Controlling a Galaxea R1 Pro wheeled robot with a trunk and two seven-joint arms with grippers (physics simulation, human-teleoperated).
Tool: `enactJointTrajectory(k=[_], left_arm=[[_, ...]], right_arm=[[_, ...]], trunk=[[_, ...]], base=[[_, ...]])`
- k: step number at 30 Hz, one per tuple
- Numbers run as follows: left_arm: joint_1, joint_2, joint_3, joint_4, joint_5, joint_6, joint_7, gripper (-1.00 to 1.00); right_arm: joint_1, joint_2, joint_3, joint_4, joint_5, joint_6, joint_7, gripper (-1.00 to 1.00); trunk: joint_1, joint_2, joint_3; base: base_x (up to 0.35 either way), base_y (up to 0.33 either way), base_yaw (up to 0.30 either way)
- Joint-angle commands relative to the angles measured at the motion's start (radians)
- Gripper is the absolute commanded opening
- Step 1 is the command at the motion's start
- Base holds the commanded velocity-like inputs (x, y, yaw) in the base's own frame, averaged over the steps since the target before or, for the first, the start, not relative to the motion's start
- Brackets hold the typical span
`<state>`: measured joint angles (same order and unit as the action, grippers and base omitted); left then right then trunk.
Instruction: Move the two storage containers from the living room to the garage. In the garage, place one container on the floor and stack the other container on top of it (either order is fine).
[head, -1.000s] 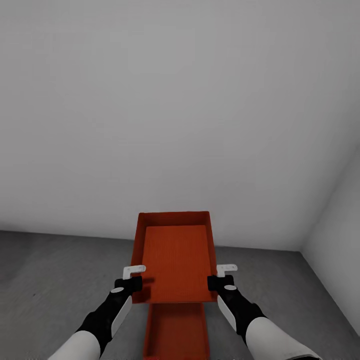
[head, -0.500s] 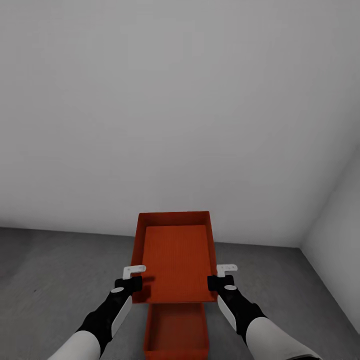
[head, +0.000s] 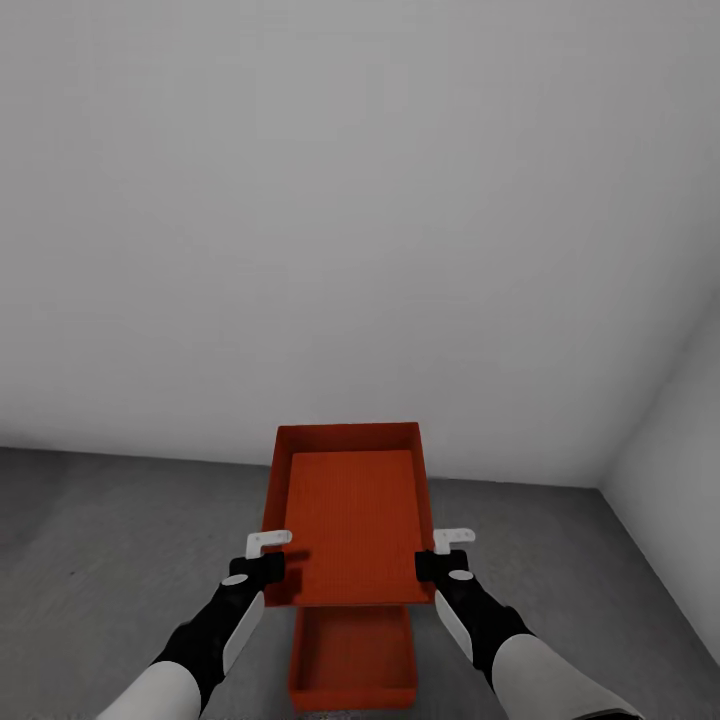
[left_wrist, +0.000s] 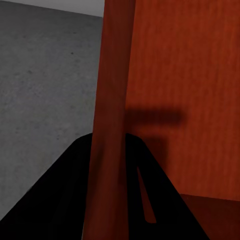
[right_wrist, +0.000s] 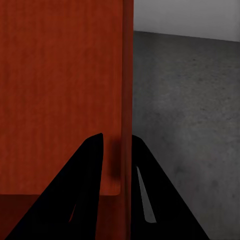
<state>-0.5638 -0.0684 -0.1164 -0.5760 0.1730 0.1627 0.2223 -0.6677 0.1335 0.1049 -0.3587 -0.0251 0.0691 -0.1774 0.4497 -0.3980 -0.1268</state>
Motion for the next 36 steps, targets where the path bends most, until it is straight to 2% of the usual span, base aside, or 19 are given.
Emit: enactJointTrajectory(k=[1,4,27,36], left_arm=[[-0.001,-0.007,0.001,-0.013,0.002,0.004,0.011,-1.0],[-0.001,-0.007,0.001,-0.013,0.002,0.004,0.011,-1.0],[-0.001,-0.008,0.001,-0.013,0.002,0.005,0.011,-1.0],[-0.001,-0.008,0.001,-0.013,0.002,0.005,0.011,-1.0]], right_arm=[[0.0,0.0,-0.022,0.0,0.001,0.008,-0.012,-1.0],[0.0,0.0,-0.022,0.0,0.002,0.008,-0.011,-1.0],[0.0,0.0,-0.022,0.0,0.001,0.008,-0.011,-1.0],[0.0,0.0,-0.022,0.0,0.001,0.008,-0.011,-1.0]], trunk=[[0.001,-0.002,-0.004],[0.001,-0.002,-0.009],[0.089,-0.163,-0.118],[0.089,-0.163,-0.132]], base=[[0.0,0.0,0.0],[0.0,0.0,0.0],[0.0,0.0,0.0],[0.0,0.0,0.0]])
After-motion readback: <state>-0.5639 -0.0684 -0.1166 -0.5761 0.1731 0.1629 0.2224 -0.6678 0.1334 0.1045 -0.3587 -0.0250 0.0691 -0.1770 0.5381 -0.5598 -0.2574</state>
